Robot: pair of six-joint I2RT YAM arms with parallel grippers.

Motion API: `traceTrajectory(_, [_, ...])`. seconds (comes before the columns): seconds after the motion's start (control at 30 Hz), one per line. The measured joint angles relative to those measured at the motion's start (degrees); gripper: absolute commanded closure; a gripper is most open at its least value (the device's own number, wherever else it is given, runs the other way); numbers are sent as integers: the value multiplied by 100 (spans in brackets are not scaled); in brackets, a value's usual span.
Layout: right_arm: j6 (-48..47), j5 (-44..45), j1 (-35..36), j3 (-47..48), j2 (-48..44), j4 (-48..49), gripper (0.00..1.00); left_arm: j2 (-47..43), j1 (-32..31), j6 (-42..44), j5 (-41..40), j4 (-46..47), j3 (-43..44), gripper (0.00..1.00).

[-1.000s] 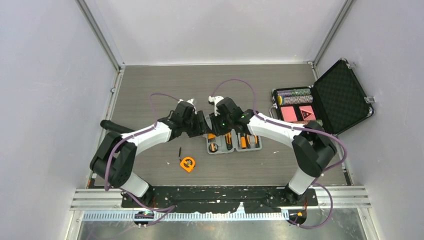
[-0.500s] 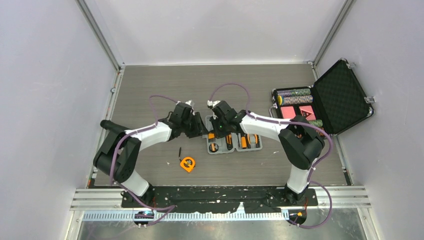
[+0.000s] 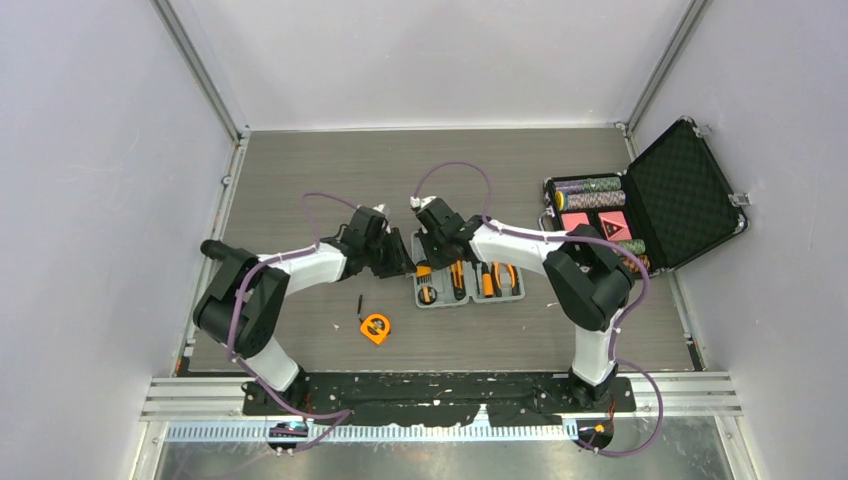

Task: Pack the tool kit
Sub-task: Adjust the tool in the toolbox.

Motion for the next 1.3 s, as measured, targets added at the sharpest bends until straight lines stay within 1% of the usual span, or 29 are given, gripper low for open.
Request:
traceTrajectory(0.2, [-197,461,208,498,326,-507,95,70,-7,-24,125,7,-28,69])
traceTrajectory(0.4, [-282,627,289,584,365,-632,94,74,-9,-127,223,94,-118,72])
traceTrajectory(0.53, [-313,629,280,595,332,-664,89,74,-9,-181,258,144,-129,74])
traceTrajectory(0.73, [-326,546,240,610,-63,-890,73,74,-9,-352,341,326,-267,76])
traceTrajectory(0.77, [-315,516,236,616,-173,-892,71,74,-9,-372,352,348,-280,76])
traceTrajectory(0.87, [-258,356,216,619,-476,-848,62,74,-9,-450,363,396,-313,76])
traceTrajectory(0.9, [-236,306,216,619,-540,-815,61,74,-9,-455,363,400,-313,76])
traceTrajectory(1.07, [-118,162,214,619,-522,-728,50,74,-9,-481,363,398,-310,76])
traceTrajectory(1.17, [-24,184,214,619,-407,-741,47,74,-9,-498,361,398,-313,75])
traceTrajectory(1.3, [111,227,212,619,-212,-846,47,74,-9,-533,361,400,-313,75])
